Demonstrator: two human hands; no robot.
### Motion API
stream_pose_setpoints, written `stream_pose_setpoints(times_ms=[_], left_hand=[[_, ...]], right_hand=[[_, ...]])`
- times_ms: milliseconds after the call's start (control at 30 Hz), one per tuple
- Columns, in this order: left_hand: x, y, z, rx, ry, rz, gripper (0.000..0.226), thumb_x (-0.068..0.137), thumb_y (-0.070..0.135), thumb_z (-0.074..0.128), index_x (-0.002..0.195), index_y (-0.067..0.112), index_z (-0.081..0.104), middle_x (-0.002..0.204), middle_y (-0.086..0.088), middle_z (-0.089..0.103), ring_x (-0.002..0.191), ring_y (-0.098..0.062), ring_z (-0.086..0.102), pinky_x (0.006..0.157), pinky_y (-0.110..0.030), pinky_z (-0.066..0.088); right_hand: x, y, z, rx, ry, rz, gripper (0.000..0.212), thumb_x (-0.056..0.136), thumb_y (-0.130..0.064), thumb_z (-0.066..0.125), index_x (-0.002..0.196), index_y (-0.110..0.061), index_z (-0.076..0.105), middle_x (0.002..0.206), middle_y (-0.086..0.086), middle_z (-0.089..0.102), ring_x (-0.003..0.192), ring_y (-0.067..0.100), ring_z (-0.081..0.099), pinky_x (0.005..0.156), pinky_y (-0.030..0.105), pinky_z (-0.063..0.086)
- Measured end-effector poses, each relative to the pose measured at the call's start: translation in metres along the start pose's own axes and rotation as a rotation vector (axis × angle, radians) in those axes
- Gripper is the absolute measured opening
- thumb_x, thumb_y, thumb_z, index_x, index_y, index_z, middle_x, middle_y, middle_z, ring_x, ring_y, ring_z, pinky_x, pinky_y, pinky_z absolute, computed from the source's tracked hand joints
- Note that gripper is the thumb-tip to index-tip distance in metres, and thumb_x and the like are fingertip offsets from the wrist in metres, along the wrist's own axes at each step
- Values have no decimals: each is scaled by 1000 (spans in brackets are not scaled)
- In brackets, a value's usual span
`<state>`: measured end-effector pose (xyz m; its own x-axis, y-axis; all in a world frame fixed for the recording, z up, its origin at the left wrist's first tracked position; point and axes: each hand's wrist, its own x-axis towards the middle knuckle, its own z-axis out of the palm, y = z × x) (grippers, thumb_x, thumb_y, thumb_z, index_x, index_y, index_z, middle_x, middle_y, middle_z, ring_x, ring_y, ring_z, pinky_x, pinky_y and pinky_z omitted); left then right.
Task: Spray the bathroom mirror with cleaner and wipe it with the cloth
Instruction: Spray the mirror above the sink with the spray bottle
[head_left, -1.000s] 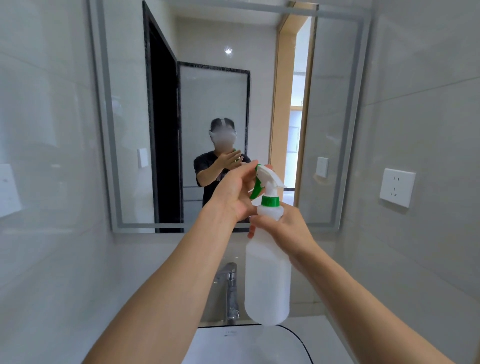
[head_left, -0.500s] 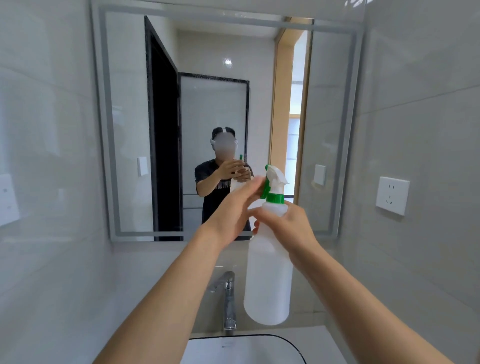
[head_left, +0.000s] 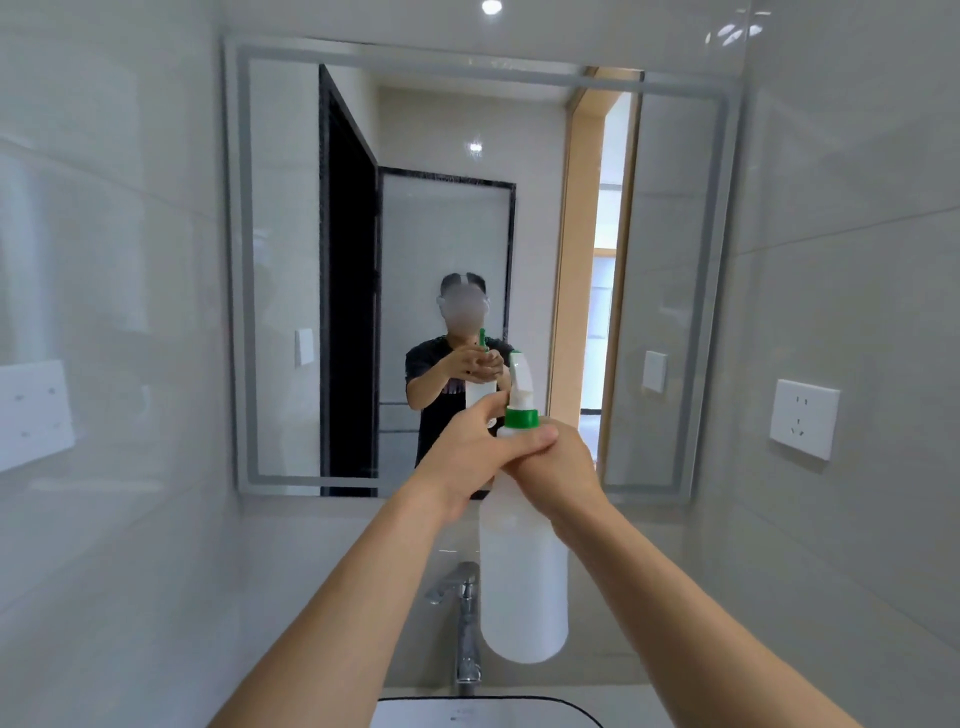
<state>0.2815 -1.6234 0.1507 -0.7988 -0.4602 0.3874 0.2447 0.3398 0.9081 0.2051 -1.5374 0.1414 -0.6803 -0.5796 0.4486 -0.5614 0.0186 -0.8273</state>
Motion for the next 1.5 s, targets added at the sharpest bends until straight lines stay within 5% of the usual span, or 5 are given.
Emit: stream_pose_setpoints(times_ms=[200, 600, 933, 1133, 1500], left_hand=[[6, 14, 5, 159, 309, 89, 20, 85, 37, 72, 98, 22, 75, 101, 3, 73, 101, -16, 68, 95, -39, 54], [33, 62, -22, 531, 398, 183, 49, 100, 40, 45, 89, -2, 67, 83, -13, 68, 77, -26, 62, 71, -36, 48], [49, 86, -65, 426, 541, 145, 43, 102, 42, 40, 70, 18, 55, 75, -11, 73, 60, -18, 66, 50, -21, 47], [45, 77, -93, 226, 448, 132, 20, 93, 44, 62, 80, 29, 58, 87, 4, 68, 82, -13, 66, 79, -33, 52], [43, 75, -134, 276, 537, 194, 19, 79, 12, 75, 96, 9, 67, 88, 13, 62, 82, -10, 60, 70, -23, 45]], right_hand=[[-2, -13, 9, -102, -30, -95, 8, 88, -18, 61, 93, -14, 67, 77, 1, 71, 74, 16, 68, 58, 26, 50], [30, -43, 23, 22, -121, -173, 40, 79, -20, 62, 112, 2, 59, 104, 24, 70, 102, 40, 66, 83, 53, 56], [16, -12, 60, 243, -261, -123, 105, 57, -50, 89, 143, -47, 28, 129, -15, 57, 118, 12, 59, 98, 40, 51], [12, -9, 89, 202, -178, -140, 77, 63, -40, 87, 125, -39, 43, 116, -17, 58, 108, 7, 59, 90, 33, 55], [35, -43, 123, 257, -206, -198, 72, 58, -42, 83, 121, -36, 49, 111, -12, 65, 101, 7, 65, 86, 37, 58]])
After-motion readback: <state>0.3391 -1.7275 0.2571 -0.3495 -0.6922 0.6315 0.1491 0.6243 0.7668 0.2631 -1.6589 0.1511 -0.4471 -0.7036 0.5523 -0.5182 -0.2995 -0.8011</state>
